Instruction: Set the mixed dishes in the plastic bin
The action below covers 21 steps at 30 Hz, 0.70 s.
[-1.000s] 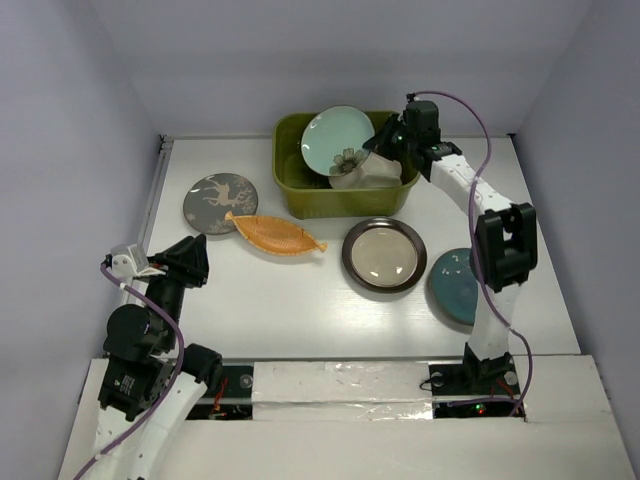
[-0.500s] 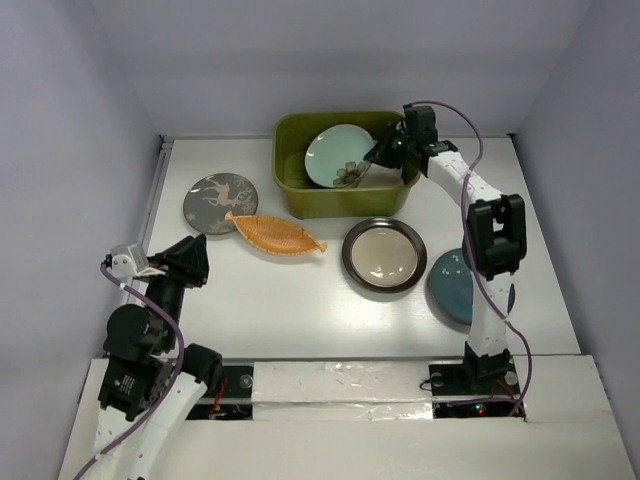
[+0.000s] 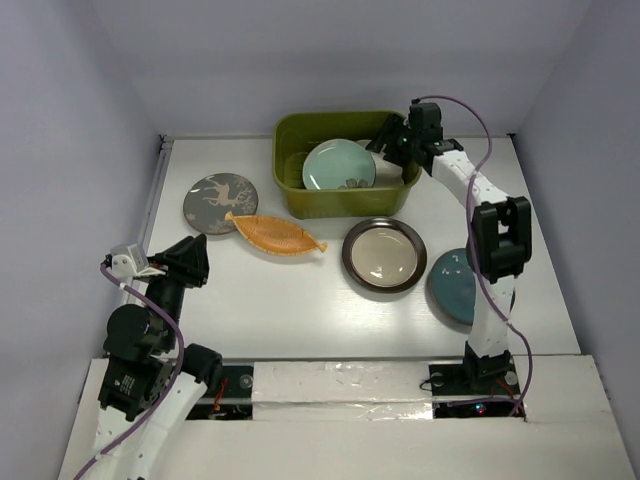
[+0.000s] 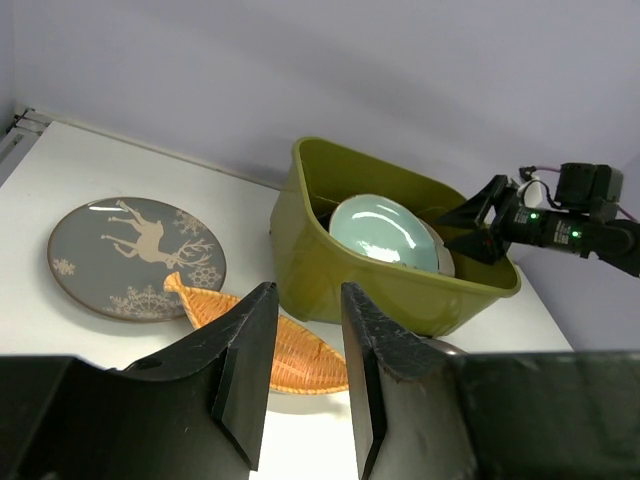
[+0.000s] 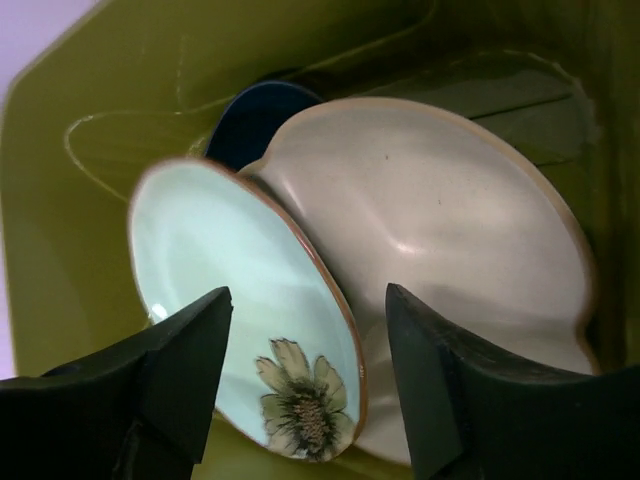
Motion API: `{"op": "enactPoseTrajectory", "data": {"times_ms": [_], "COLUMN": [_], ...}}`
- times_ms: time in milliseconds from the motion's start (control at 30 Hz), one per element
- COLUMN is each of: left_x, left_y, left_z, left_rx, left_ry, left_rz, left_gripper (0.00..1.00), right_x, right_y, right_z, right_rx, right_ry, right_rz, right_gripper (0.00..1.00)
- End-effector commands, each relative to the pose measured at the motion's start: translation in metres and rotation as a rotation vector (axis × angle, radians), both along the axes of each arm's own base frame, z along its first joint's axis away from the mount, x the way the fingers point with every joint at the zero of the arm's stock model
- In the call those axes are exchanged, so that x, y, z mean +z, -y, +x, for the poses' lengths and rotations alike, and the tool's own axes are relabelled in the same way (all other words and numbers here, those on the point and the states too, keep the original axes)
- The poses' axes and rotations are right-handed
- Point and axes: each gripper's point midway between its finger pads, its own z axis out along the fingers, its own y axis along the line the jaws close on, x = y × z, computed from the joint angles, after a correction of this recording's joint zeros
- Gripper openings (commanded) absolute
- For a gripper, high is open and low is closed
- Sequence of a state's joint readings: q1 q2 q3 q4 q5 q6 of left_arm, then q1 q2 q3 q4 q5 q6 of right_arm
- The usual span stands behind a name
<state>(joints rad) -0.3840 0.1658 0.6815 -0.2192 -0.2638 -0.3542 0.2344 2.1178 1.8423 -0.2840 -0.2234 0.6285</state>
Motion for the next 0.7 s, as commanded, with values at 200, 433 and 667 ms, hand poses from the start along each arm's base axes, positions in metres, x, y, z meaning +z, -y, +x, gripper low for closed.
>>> {"op": "enactPoseTrajectory", "data": {"times_ms": [200, 433, 667], "left_x": [0.021, 0.020, 0.018], "left_y": [-0.004, -0.002, 0.002], "left_z": [-0.006, -0.004, -0.002], "left_rx": [0.007, 0.000, -0.016], "left_ry": [0.062, 0.055, 0.051], "left_rz": [-0.030, -0.024, -0.017], "left_gripper": [0.29, 0.20, 0.02], "right_x": [0.127, 0.139, 0.075], "right_y": [0.026, -0.019, -0.106], "right_z": [-0.040, -0.117, -0.203], "right_rx": [-0.059, 0.052, 0.259], "right_ry": [0.319, 0.442, 0.408], "right_rz": [0.020, 0.054, 0.100], "right_gripper": [0.67, 0.00, 0.00]}}
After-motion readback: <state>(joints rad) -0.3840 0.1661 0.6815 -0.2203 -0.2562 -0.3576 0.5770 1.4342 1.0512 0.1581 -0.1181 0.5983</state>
